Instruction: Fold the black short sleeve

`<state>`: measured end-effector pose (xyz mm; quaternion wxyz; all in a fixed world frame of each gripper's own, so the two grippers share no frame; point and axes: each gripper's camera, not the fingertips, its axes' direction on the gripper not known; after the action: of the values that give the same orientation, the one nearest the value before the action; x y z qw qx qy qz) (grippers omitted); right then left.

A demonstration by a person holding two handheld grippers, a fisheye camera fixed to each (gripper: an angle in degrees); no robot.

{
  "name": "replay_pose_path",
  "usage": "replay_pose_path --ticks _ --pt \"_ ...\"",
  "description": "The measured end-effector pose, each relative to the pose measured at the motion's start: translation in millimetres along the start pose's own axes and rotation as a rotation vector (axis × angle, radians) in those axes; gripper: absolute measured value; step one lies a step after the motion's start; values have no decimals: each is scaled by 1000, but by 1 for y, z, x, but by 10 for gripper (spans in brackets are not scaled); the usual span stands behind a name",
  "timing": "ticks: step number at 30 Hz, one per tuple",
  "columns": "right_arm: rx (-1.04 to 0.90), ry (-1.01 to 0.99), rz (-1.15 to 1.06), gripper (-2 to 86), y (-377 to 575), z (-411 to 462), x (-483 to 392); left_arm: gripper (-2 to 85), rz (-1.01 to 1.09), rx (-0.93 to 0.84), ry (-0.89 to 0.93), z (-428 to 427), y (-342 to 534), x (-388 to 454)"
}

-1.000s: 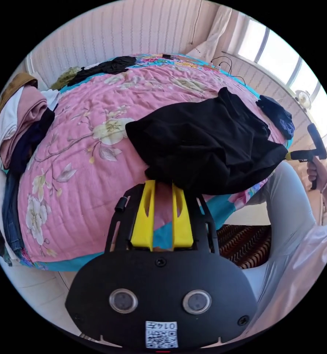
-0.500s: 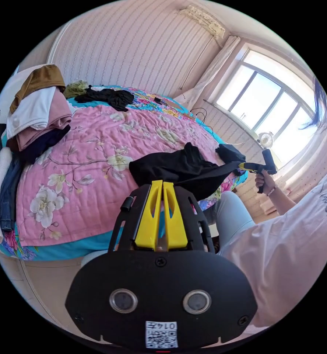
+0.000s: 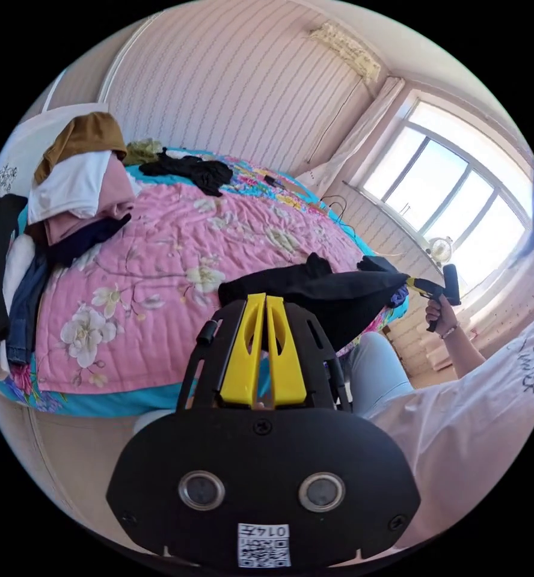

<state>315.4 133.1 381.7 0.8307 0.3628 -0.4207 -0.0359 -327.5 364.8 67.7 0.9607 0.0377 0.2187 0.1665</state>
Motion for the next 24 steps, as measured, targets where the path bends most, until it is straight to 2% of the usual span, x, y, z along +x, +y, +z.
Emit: replay_pose_path --ticks 3,9,12,17,19,24 --pt "-34 10 57 5 12 14 5 34 -38 -139 -51 29 12 -8" --pt "-27 -19 76 5 22 17 -7 68 -149 -337 34 73 33 -14" --pt "-39 -4 46 5 23 14 -21 76 -111 -421 28 102 33 -6" --pt "-59 23 -2 5 28 9 -45 80 -62 -715 -69 161 31 0" --pt "-63 26 -11 5 31 8 -52 86 -65 -768 -46 173 28 -1" --pt "-53 13 0 5 41 5 -63 93 -123 -728 -23 189 14 -5"
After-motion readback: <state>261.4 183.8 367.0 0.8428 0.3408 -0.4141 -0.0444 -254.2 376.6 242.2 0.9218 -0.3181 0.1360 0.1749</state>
